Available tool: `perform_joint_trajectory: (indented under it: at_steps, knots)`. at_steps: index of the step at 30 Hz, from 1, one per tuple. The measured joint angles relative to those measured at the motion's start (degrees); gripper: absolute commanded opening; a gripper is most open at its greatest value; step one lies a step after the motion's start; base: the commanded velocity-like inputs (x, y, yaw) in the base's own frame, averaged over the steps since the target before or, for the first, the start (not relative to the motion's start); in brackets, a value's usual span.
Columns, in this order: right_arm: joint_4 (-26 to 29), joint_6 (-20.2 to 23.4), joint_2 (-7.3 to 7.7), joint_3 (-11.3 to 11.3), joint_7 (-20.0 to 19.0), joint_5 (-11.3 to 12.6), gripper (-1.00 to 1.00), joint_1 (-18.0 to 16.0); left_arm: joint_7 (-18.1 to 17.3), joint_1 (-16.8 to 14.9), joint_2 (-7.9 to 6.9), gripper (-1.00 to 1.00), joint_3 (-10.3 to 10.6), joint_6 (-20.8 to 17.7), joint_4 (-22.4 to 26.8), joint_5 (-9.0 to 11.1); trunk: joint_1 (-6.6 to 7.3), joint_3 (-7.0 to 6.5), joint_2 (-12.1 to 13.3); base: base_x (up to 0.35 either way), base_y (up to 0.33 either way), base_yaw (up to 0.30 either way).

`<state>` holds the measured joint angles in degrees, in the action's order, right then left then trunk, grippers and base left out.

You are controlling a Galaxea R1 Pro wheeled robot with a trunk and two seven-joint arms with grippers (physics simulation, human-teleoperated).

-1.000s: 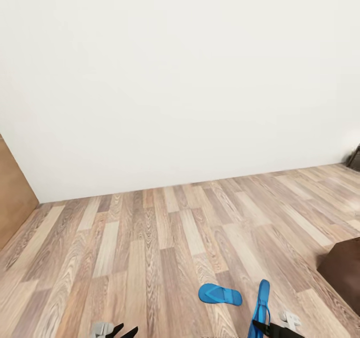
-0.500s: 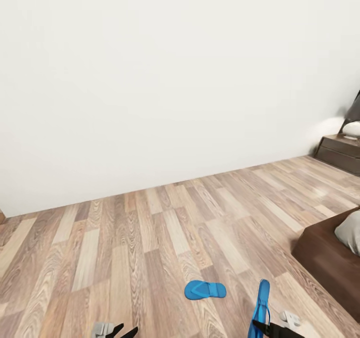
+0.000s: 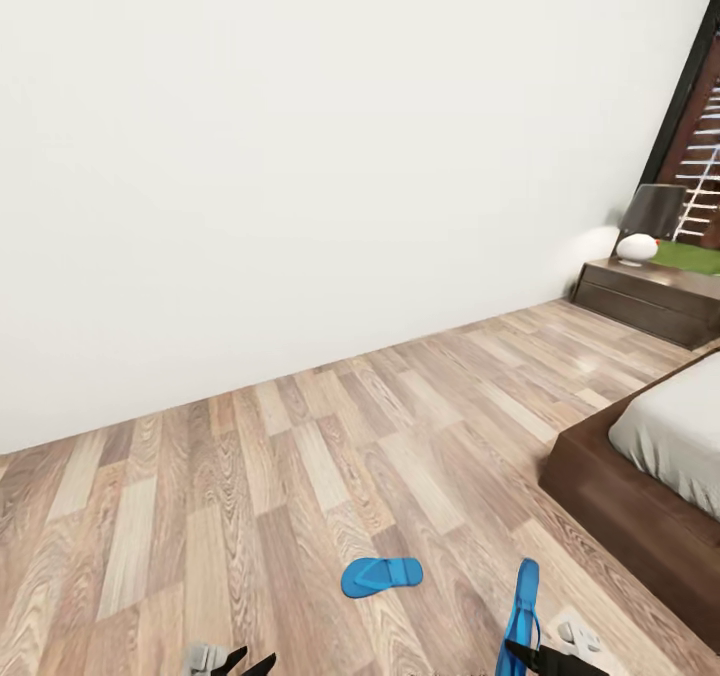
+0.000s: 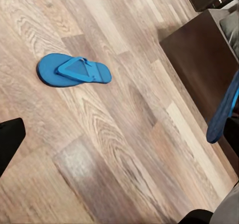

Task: In the bedroom, move the book from the bed onto either nightstand, and place the two sandals side by side next to the bed.

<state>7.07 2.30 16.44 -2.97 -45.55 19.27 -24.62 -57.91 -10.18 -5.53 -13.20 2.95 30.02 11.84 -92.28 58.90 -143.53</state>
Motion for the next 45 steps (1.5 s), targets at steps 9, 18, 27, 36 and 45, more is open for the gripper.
perform_joint_trajectory:
  at_steps: [9, 18, 27, 36, 45]
  knots:
    - [0.0, 0.0, 0.0, 0.0, 0.1, 0.0, -1.0, 0.0, 0.0, 0.0, 0.0, 1.0, 0.0, 0.0, 0.0, 0.0, 0.0, 0.0, 0.0, 0.0, 0.0, -0.265]
    - [0.0, 0.0, 0.0, 0.0, 0.1, 0.0, -1.0, 0.0, 0.0, 0.0, 0.0, 1.0, 0.0, 0.0, 0.0, 0.1, 0.0, 0.0, 0.0, 0.0, 0.0, -0.265]
    - [0.0, 0.0, 0.0, 0.0, 0.0, 0.0, -1.0, 0.0, -0.1, 0.0, 0.0, 1.0, 0.0, 0.0, 0.0, 0.1, 0.0, 0.0, 0.0, 0.0, 0.0, -0.265]
    - [0.0, 0.0, 0.0, 0.0, 0.0, 0.0, -1.0, 0.0, -0.2, 0.0, -0.2, 1.0, -0.1, -0.1, 0.0, 0.1, 0.0, 0.0, 0.0, 0.0, 0.0, -0.265]
    - [0.0, 0.0, 0.0, 0.0, 0.0, 0.0, -1.0, 0.0, -0.2, 0.0, -0.26, 1.0, -0.1, -0.1, 0.0, 0.2, 0.0, 0.0, 0.0, 0.0, 0.0, -0.265]
